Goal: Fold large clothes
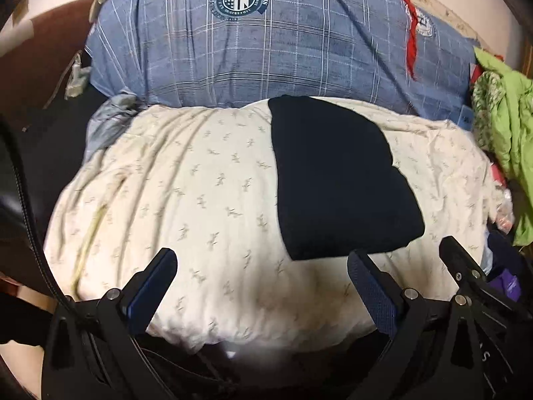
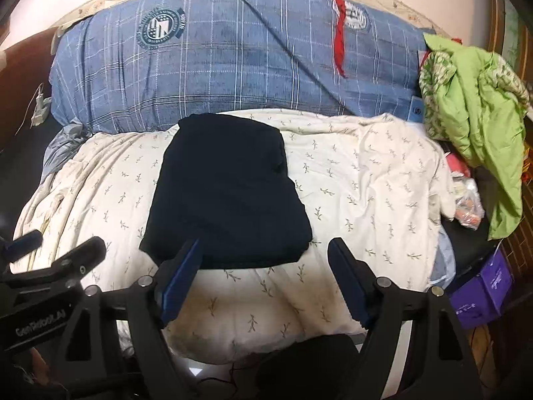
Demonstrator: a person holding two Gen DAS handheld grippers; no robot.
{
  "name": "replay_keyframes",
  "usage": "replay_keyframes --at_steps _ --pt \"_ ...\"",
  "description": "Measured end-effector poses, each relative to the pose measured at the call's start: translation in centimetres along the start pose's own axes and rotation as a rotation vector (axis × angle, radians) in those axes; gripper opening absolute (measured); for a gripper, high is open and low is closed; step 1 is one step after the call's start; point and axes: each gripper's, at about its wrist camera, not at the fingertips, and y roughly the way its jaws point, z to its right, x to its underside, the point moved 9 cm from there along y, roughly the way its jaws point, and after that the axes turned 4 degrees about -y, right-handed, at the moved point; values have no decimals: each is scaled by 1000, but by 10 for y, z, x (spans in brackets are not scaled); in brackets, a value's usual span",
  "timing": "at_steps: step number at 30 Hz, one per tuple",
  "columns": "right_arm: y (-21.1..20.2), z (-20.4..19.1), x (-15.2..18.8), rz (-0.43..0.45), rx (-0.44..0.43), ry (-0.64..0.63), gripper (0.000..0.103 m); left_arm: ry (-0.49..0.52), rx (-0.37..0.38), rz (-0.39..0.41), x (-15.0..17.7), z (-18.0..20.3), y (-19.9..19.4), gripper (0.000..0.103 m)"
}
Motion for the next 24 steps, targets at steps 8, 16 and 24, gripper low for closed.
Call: replay_keyframes --at_steps 8,16,24 --pt "-28 0 20 0 -36 29 79 15 -11 70 16 -7 -38 102" --pt "-45 -6 30 17 -39 19 79 8 -7 61 30 -18 -50 102" --pt "-57 -8 27 44 -44 16 79 17 -10 94 25 -22 -61 102"
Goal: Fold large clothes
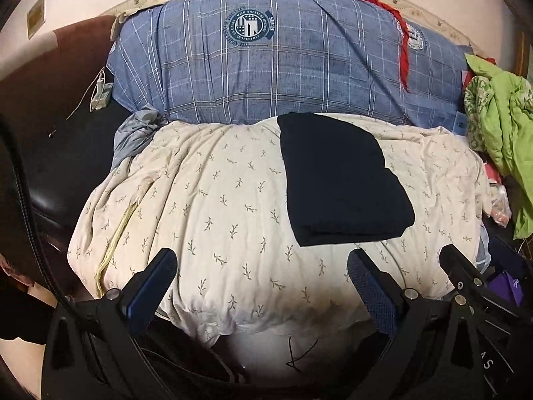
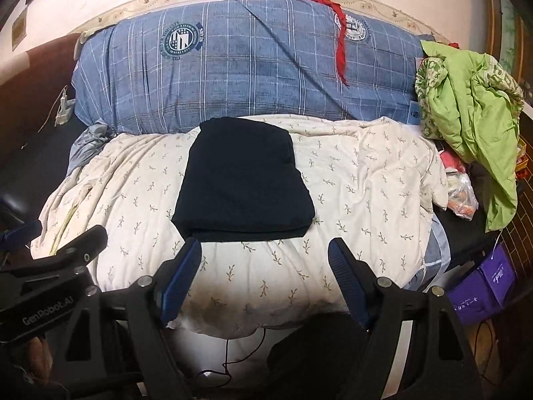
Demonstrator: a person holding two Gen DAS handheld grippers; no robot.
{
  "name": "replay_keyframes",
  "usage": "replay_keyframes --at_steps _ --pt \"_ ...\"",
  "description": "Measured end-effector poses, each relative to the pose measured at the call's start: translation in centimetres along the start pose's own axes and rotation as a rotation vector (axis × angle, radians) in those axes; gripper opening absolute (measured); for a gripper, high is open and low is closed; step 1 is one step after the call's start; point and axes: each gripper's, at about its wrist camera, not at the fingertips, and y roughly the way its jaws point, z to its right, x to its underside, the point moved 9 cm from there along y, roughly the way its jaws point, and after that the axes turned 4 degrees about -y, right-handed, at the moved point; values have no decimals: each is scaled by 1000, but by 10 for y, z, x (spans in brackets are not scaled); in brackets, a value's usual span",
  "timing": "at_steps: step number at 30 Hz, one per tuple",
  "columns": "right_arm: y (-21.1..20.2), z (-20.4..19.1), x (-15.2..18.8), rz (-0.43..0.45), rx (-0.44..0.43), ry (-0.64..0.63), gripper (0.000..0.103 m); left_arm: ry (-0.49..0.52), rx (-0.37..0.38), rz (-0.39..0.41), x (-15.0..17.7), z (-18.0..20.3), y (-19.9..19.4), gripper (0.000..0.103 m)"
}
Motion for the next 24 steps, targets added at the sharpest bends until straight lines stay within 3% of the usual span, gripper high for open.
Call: replay_keyframes --at_steps 24 --pt "-4 14 -8 2 12 -6 79 -4 40 -18 -4 7 2 102"
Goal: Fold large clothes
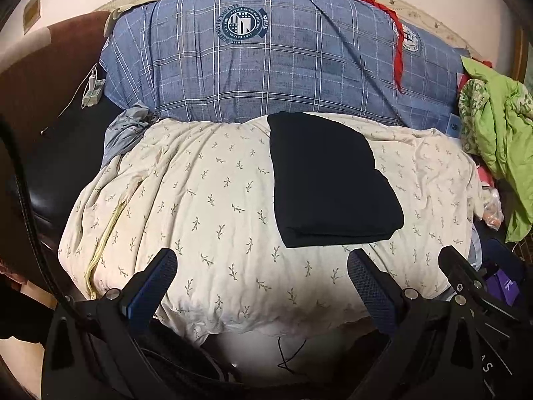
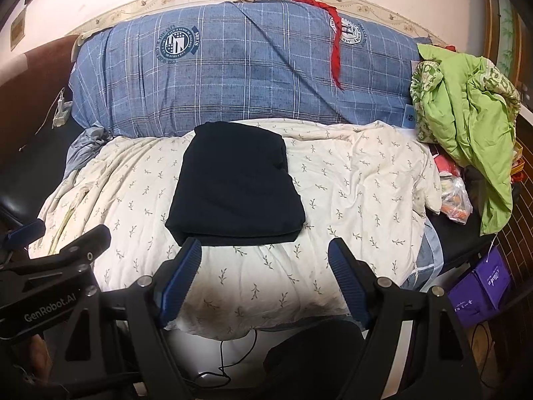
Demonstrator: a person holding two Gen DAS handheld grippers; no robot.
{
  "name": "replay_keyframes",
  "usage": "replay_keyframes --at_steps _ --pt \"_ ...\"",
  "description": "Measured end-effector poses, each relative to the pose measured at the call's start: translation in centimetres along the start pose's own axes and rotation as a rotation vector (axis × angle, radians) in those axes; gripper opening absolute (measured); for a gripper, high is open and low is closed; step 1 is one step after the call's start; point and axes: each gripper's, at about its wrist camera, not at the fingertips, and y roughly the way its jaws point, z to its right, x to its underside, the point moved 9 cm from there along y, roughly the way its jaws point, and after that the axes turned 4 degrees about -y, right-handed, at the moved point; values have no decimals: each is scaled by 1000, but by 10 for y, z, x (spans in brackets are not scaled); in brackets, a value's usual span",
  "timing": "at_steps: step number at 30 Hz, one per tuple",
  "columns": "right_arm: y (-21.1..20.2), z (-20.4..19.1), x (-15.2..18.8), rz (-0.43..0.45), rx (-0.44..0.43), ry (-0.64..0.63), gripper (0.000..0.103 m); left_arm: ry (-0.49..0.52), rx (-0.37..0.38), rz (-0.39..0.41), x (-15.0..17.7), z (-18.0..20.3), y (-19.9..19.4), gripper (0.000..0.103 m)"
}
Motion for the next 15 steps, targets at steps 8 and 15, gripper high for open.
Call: replay_keyframes --at_steps 8,15 --pt "1 1 1 -2 -2 3 79 0 2 -1 0 2 0 102" --pt "2 3 1 -6 -2 3 79 1 6 -7 0 2 2 102"
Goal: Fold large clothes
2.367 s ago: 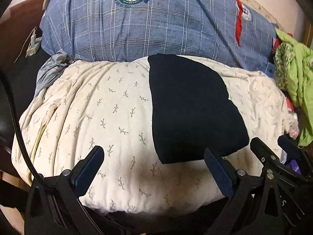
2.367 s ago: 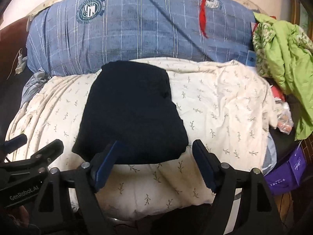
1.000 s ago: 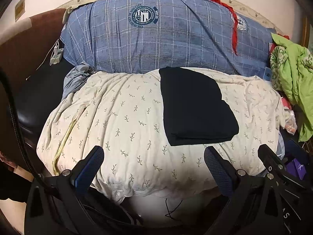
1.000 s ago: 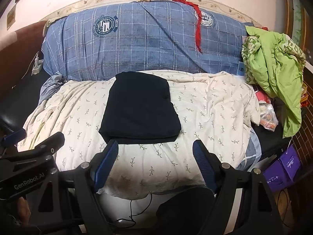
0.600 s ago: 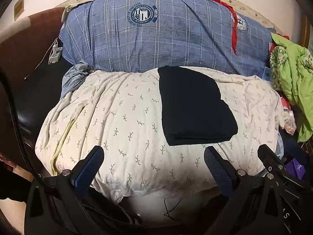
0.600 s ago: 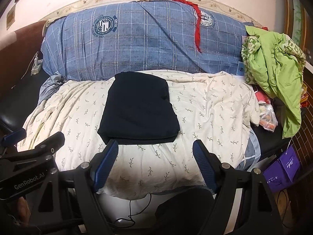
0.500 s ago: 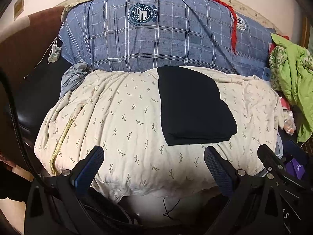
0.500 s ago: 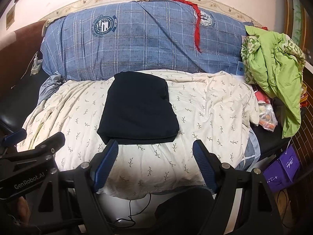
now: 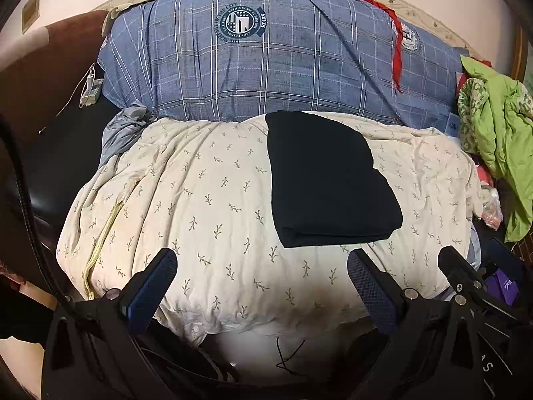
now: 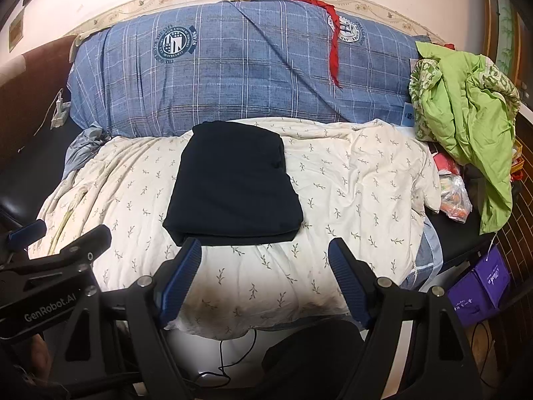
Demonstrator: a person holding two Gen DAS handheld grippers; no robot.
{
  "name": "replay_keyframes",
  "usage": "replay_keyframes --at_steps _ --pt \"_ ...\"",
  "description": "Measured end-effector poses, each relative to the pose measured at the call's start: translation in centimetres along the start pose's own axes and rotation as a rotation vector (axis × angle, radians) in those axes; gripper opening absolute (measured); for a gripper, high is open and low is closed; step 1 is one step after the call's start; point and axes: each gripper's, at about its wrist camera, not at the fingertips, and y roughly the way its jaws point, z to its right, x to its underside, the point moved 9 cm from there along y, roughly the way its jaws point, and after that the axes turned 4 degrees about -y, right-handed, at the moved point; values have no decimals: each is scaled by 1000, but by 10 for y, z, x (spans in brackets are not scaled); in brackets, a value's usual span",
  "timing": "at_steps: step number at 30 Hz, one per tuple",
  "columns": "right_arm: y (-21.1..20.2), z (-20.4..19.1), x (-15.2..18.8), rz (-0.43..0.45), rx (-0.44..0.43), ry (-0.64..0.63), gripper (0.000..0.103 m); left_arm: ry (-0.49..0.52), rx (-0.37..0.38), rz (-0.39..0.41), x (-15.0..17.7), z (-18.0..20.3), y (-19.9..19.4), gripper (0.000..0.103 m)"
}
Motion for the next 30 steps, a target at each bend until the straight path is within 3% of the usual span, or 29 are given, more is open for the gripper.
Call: replay_keyframes --at_steps 30 --pt "11 -8 -2 -13 -4 2 79 -9 2 5 -6 -1 13 102"
